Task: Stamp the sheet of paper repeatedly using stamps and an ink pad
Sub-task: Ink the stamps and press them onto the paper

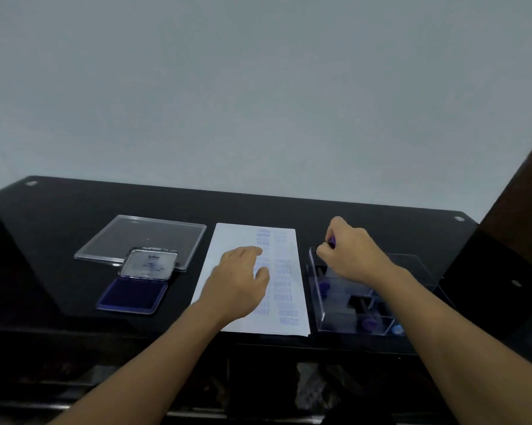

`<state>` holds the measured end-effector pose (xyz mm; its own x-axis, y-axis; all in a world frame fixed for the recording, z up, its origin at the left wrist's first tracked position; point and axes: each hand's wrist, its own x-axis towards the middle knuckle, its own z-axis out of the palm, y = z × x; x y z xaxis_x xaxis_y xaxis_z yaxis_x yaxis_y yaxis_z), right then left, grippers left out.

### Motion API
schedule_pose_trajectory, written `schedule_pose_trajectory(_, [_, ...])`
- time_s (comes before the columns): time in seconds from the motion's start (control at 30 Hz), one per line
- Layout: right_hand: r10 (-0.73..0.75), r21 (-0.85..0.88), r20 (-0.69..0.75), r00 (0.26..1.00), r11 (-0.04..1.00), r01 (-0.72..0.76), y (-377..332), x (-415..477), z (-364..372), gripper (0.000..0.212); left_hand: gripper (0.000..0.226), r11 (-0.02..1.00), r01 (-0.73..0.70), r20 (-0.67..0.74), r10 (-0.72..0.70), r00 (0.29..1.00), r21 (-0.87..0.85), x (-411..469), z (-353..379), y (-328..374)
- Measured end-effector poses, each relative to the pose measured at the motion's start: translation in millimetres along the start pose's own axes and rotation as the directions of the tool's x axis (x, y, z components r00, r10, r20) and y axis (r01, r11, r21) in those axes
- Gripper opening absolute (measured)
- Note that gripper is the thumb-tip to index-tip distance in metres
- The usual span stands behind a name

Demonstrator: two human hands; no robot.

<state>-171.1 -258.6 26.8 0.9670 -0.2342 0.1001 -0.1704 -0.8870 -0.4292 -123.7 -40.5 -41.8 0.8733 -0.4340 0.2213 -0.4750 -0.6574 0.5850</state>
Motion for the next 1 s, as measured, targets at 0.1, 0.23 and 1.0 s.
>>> schedule_pose_trajectory(0.1, [-0.044,-0.013,0.022,0.999,0.999,0.044,-29,1,9,0.014,0.045,0.999,0.041,-0.055,-0.039,0.998,0.028,-9,-27,-23])
schedule_pose_trajectory(0.23, [-0.095,0.001,0.053,0.994,0.995,0.095,-74,3,30,0.016,0.036,0.990,0.135,-0.139,-0.129,0.982,0.032,-23,-62,-55])
schedule_pose_trajectory(1.0, [-0.376,-0.044,0.366,0.851,0.907,0.419,-260,23,174,0.016,0.044,0.912,0.391,-0.282,-0.345,0.895,0.124,-68,-134,-238])
